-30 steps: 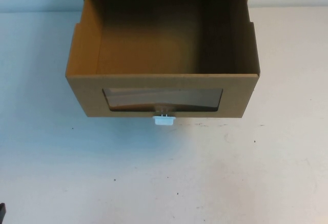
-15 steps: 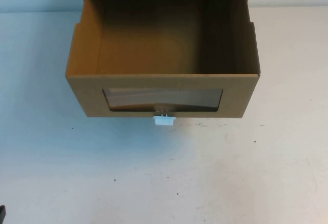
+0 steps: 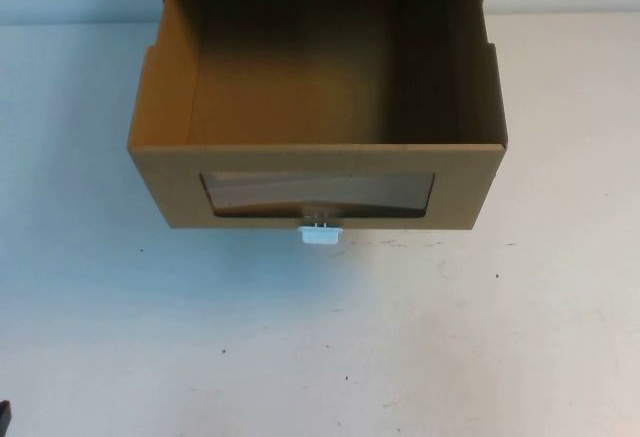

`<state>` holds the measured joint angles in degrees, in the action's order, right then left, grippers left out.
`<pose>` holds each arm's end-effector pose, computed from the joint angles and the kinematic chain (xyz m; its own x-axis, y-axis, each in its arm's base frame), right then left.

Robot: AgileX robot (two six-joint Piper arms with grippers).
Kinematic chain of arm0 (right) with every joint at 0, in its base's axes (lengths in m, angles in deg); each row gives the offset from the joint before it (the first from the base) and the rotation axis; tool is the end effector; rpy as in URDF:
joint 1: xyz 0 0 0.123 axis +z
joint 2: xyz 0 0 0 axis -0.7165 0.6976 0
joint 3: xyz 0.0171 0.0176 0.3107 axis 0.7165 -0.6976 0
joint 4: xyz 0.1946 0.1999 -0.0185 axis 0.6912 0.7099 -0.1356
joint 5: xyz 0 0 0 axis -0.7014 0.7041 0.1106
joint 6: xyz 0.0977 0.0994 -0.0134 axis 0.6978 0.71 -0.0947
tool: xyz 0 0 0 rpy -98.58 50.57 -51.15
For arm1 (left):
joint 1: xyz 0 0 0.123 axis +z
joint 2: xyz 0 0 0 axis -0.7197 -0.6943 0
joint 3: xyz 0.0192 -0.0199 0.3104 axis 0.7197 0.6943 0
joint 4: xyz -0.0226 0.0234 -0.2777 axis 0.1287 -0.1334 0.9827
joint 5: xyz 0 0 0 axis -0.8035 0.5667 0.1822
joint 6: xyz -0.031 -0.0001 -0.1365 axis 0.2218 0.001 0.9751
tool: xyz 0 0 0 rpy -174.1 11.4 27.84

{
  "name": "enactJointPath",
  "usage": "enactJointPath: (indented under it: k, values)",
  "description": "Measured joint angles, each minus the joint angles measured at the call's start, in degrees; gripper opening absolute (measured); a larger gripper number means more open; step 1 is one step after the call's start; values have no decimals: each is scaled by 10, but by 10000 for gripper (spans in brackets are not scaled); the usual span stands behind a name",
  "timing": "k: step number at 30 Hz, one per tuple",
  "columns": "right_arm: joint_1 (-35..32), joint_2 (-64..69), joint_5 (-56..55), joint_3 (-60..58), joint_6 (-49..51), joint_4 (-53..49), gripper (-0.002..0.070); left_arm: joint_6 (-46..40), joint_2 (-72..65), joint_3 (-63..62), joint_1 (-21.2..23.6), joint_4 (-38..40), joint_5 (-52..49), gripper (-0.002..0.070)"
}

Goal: Open the shoe box
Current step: 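Pull the top drawer of the cardboard box fully open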

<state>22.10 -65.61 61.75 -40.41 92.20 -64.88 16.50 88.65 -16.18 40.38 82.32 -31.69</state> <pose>0.1231 0.0301 0.3369 -0.1985 -0.2678 -0.9428 -0.3557 0.9160 -0.1853 0.0993 -0.0126 0.1540 -0.2875 0.1854 -0.9397 0.1641 0.9761 0.1424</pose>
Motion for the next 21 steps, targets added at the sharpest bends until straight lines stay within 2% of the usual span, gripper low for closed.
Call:
enactJointPath:
  k: [4, 7, 14, 18, 21]
  values:
    - [-38, -20, -17, 0, 0, 2, -13, 0, 0, 0, 0, 0, 0, -6]
    - [-122, -43, -44, 0, 12, 30, -13, 0, 0, 0, 0, 0, -1, -6]
    - [-385, -117, -153, 0, 41, 214, -13, 0, 0, 0, 0, 0, -2, -6]
    - [-476, -128, -190, 0, 42, 283, -13, 0, 0, 0, 0, 0, -2, -6]
    - [-507, -124, -218, 0, 42, 316, -13, 0, 0, 0, 0, 0, -2, -6]
